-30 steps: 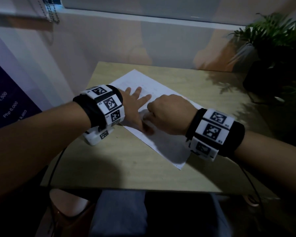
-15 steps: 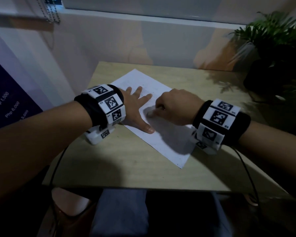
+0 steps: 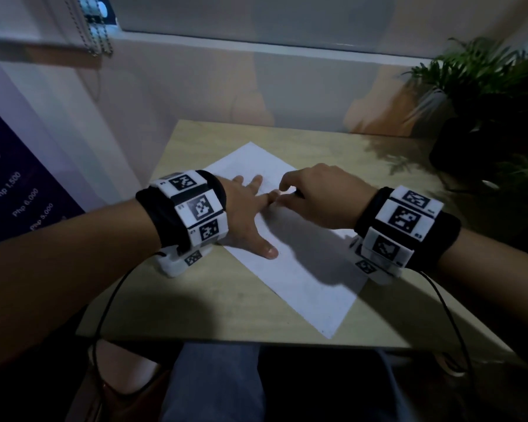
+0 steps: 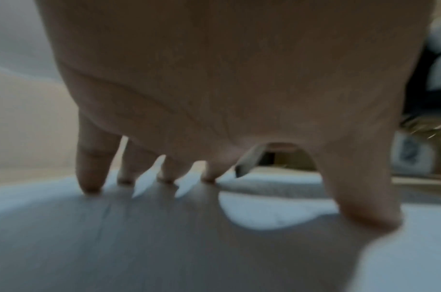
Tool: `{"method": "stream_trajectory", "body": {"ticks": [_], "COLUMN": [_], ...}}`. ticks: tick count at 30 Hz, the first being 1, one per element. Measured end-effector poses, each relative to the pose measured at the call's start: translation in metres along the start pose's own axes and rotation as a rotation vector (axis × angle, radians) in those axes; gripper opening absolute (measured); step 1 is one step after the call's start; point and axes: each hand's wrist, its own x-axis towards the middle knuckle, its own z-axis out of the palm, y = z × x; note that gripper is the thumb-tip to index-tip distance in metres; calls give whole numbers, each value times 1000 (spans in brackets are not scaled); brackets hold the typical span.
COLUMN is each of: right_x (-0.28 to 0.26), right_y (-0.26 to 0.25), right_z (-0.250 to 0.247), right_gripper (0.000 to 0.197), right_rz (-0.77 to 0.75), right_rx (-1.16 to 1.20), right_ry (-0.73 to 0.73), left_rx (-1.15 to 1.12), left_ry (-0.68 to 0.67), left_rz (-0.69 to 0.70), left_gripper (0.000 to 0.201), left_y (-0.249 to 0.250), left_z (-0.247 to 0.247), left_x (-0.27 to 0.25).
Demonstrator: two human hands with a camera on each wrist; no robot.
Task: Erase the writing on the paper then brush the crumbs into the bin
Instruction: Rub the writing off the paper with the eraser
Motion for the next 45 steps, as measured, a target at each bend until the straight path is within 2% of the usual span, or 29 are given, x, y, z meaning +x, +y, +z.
{"method": "stream_trajectory", "body": {"ticks": [4,6,10,12,14,16,21,23,26,29,32,35,37,40,43,45], "right_x": [-5,-7,-11,-18,-28,-28,-8,-10,-19,-8,0,-8,-16,-11,-3,-4], "right_y": [11,15,17,10,0,1,23,13,1,20,30,10,1,13,24,16], "right_z": [6,9,10,12,12,8,6,11,9,0,1,9,10,2,0,4], "right_gripper": [31,28,37,33,29,28,29,30,26,31,38,33,29,30,36,34], "right_rz": [0,10,77,17,-62,-64,134,80,-23,51,162,58,-14,34,143,113], "right_rx": [39,6,-13,32,122,160,-14,-75,35,47,-94,-180,-87,19,-80,-176], "right_ry": [8,0,16,29,-26,-58,51,37,-49,-66,-15,6,-30,-74,-21,9], "left_rx": [89,118,94,16,-44,-67,-69,-73,-86,-75,-72,-77,-88,-87,-75,-72], "left_ry": [6,5,12,-12,-53,-75,-62,-60,-57,-64,-58,-59,-53,-75,-77,-66], "left_rz": [27,24,34,42,54,58,70,66,72,68,65,63,71,65,62,56], "left_gripper": [123,130,143,148,157,163,160,158,157,159,158,158,158,157,155,152], "left_y": [-2,-4,-4,-6,-7,-7,-7,-8,-8,-8,-7,-8,-8,-8,-6,-6], "left_z": [-10,-12,-2,3,1,-1,2,2,3,3,2,3,4,2,1,1], "left_x": [1,3,4,5,7,7,5,6,7,6,4,6,7,6,3,3]}}
